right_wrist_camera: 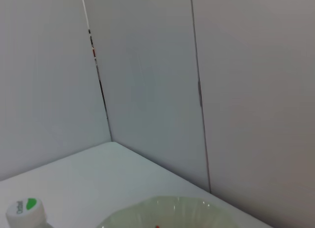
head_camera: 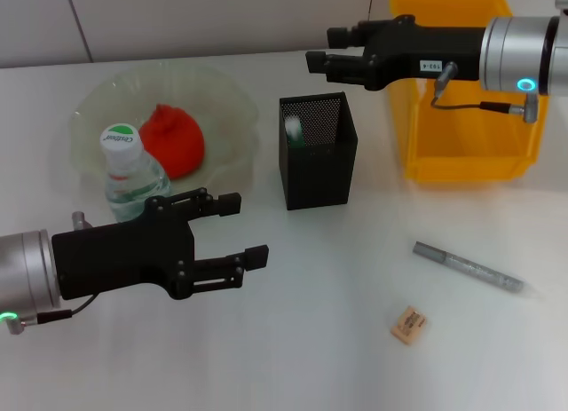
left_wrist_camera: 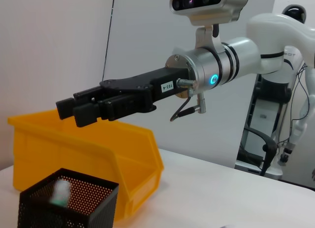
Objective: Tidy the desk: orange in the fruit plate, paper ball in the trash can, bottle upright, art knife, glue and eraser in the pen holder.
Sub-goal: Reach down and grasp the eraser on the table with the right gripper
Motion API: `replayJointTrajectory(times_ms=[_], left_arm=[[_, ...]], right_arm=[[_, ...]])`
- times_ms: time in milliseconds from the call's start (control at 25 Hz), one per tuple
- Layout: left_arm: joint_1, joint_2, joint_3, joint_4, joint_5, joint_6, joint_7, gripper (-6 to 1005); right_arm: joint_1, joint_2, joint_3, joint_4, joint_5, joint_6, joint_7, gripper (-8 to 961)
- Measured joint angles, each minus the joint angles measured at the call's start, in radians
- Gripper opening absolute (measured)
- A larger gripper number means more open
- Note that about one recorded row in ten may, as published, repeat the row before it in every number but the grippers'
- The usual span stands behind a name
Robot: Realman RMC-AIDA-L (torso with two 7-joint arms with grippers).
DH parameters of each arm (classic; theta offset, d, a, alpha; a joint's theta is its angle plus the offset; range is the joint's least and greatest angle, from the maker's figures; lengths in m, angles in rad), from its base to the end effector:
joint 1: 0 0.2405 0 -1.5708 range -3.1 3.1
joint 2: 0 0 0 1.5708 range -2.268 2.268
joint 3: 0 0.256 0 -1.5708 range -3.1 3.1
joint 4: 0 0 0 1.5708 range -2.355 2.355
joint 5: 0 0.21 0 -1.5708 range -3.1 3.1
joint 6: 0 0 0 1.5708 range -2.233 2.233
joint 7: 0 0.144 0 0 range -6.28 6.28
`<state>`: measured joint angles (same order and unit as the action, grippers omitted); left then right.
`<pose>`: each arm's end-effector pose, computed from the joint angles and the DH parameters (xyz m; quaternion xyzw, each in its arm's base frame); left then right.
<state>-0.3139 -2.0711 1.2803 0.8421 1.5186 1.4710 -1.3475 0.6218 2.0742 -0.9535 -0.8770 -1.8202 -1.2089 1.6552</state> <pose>-0.2300 0.2914 -0.0283 -0.9435 -0.1432 -0.2869 0.0842 0.1891 0.4084 0.0219 -0.9215 0.2011 0.2351 0.2350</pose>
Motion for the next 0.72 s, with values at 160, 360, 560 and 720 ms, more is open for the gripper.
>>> replayJointTrajectory(times_ms=[160,360,560,720], left_arm=[[-0.002,0.0,-0.003,-0.004,0.0,0.0,0.004,792],[-0.015,0.002,-0.007,-0.034,0.0,-0.002,0.024,792],[-0.017,0.001,-0.007,-0.037,0.0,-0.002,0.025,792],[-0.018,0.001,-0.007,-0.037,0.0,-0.001,0.025,792]], right_arm=[[-0.011,0.001,-0.009,-0.087,-0.084,-0.014,0.083,440],[-0.042,0.003,-0.022,-0.196,-0.138,-0.073,0.159,565],[-0.069,0.003,-0.035,-0.362,-0.238,-0.194,0.34,724],[-0.097,0.003,-0.103,-0.524,-0.355,-0.27,0.509,753]])
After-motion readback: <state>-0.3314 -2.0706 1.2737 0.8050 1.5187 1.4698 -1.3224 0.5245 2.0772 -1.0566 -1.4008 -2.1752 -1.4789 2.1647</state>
